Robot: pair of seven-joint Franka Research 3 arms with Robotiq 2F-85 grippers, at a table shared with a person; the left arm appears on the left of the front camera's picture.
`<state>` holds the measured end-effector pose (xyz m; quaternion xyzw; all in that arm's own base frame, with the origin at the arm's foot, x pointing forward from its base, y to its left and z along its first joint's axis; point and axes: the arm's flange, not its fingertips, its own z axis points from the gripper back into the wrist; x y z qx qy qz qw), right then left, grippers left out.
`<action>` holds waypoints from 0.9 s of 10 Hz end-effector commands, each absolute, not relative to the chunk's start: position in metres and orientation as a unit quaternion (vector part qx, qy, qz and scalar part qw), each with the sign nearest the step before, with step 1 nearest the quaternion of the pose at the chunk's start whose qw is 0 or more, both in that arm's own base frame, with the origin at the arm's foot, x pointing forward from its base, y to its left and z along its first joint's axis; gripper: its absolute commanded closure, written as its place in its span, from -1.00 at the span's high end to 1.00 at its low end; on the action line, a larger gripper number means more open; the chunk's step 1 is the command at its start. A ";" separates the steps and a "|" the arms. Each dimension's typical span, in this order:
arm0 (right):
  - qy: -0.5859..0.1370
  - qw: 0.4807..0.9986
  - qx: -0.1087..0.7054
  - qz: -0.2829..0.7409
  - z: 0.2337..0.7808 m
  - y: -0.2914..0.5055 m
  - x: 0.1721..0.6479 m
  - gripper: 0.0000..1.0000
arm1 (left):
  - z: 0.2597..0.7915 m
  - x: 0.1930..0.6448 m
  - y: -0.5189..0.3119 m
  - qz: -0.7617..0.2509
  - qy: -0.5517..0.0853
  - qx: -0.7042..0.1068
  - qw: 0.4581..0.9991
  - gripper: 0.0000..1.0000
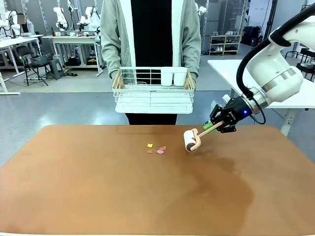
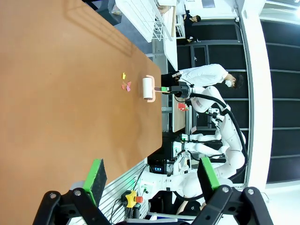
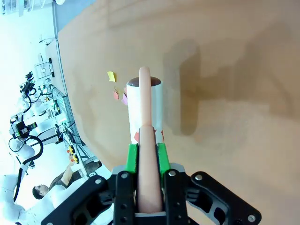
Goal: Clean the table.
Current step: Clean the table with the Lint Roller when the human lifts the Dish drying rack.
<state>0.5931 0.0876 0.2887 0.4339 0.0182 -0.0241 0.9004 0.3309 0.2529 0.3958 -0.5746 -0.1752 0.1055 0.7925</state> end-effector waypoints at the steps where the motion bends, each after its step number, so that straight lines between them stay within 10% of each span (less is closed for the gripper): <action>1: -0.019 0.890 0.455 -0.005 0.279 0.099 0.585 -0.59 | 0.396 0.328 0.254 0.099 -0.182 -0.581 0.787 1.00; 9: -0.008 0.889 0.458 -0.023 0.231 0.136 0.589 -0.59 | 0.396 0.328 0.254 0.099 -0.182 -0.581 0.787 1.00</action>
